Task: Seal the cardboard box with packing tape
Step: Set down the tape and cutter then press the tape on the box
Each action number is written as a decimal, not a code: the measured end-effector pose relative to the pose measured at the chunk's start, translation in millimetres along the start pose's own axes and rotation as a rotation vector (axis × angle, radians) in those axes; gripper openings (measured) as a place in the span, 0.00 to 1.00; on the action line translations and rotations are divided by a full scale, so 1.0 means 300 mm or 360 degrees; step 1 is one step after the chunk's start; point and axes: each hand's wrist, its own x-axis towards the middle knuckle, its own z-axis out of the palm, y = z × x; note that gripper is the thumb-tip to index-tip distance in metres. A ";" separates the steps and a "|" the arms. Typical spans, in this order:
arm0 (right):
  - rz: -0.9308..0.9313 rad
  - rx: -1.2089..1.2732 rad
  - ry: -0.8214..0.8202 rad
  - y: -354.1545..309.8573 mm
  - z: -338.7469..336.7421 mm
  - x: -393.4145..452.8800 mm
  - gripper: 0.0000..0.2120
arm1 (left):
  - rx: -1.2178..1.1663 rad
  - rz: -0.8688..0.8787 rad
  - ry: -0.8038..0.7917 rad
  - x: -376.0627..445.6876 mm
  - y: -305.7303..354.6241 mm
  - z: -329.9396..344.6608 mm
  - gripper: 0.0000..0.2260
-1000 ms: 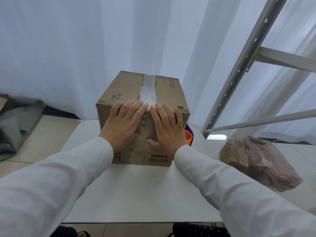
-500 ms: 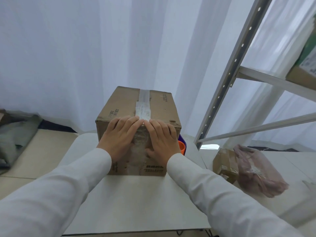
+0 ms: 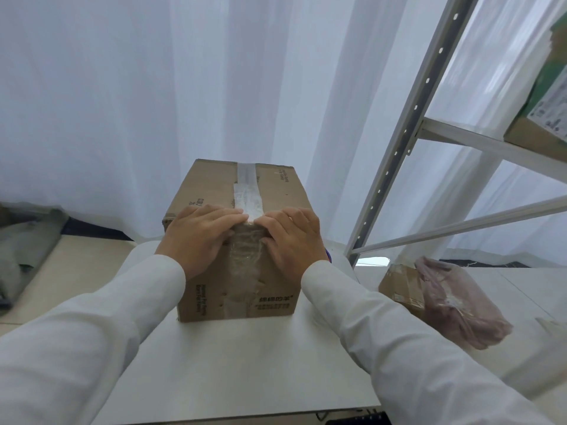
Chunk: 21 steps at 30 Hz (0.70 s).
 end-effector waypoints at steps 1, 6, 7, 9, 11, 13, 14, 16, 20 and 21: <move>0.0039 0.0048 0.0004 0.002 -0.010 0.005 0.14 | -0.0076 -0.0038 0.0007 -0.002 -0.005 -0.014 0.16; 0.0789 0.0332 -0.0037 0.048 -0.063 0.026 0.24 | -0.0406 -0.0917 0.0251 -0.016 -0.040 -0.082 0.18; 0.1055 0.0409 -0.0148 0.059 -0.064 0.023 0.25 | -0.0559 -0.1212 0.0208 -0.017 -0.048 -0.097 0.19; 0.1535 0.0761 -0.0385 0.067 -0.061 0.015 0.27 | -0.0988 -0.1719 0.0102 -0.018 -0.076 -0.102 0.18; 0.1779 0.1084 -0.0534 0.056 -0.059 0.006 0.27 | -0.1481 -0.2024 -0.0005 -0.019 -0.087 -0.100 0.15; 0.1788 0.1145 -0.0602 0.035 -0.067 0.006 0.27 | -0.1822 -0.2143 -0.0064 -0.019 -0.076 -0.103 0.13; 0.1786 0.1158 -0.0597 0.024 -0.075 0.009 0.26 | -0.1871 -0.2146 -0.0088 -0.018 -0.071 -0.105 0.12; 0.1833 0.1178 -0.0578 0.004 -0.090 0.015 0.25 | -0.1807 -0.2120 -0.0169 -0.012 -0.067 -0.108 0.10; 0.1871 0.1112 -0.0590 -0.011 -0.117 0.012 0.24 | -0.1717 -0.2120 -0.0272 -0.005 -0.066 -0.125 0.09; 0.1878 0.1096 -0.0588 -0.013 -0.121 0.009 0.24 | -0.1712 -0.2116 -0.0280 -0.006 -0.066 -0.128 0.10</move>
